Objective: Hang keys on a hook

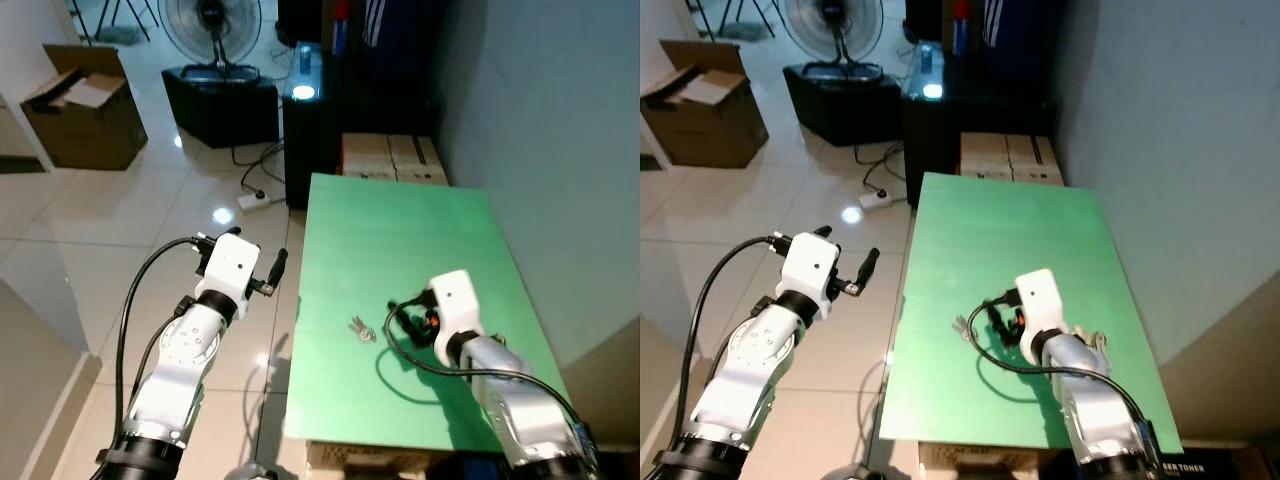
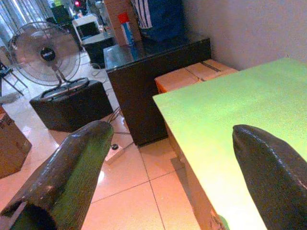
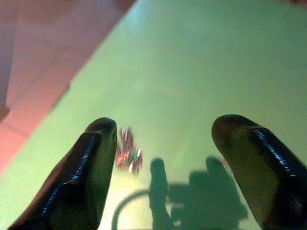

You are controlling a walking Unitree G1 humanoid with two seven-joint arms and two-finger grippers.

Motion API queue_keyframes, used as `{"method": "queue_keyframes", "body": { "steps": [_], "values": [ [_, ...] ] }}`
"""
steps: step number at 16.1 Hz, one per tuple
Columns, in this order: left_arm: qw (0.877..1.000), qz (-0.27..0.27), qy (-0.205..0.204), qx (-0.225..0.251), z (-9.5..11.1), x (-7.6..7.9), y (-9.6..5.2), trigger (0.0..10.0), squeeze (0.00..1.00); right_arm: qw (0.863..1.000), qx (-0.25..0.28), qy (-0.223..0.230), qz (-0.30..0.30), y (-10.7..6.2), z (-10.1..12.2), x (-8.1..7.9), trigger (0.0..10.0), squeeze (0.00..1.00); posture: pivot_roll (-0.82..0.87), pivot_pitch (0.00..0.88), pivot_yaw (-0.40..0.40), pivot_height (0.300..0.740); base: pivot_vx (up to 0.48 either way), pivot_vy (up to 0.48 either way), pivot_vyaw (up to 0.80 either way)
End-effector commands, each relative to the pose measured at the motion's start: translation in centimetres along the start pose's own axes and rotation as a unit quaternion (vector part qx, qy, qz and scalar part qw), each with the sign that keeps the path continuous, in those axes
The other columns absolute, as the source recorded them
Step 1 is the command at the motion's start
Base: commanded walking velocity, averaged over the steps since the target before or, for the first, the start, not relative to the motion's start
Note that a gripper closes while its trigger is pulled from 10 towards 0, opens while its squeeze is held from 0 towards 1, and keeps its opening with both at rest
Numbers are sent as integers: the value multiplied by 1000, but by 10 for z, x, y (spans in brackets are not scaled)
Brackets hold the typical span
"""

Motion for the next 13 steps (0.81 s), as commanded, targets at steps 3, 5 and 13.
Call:
{"method": "queue_keyframes", "body": {
  "steps": [3,5,13],
  "values": [
    [999,-32,0,-16,-1,3,-7,10000,0,999,-28,-17,30,22,3,-4,10000,1000,-44,113,-10,740,0,0,0],
    [996,-83,-9,-28,-3,12,-13,10000,0,998,-42,-27,37,35,6,-3,10000,1000,-40,124,-9,740,0,0,0],
    [978,-203,2,-38,9,32,-26,10000,0,989,-118,-45,81,68,13,-8,10000,1000,-6,165,-23,740,0,0,0]
  ]
}}
Point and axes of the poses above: a point about 5 cm out from each wrist's last joint towards the gripper, its own y axis pointing out of the wrist towards the gripper, its own z axis along the axis of the wrist's last joint, x = y × z, the point moved 4 cm from there along y, pointing out of the wrist towards the gripper, and after that the axes turned 3 degrees about y, right-handed, at the moved point
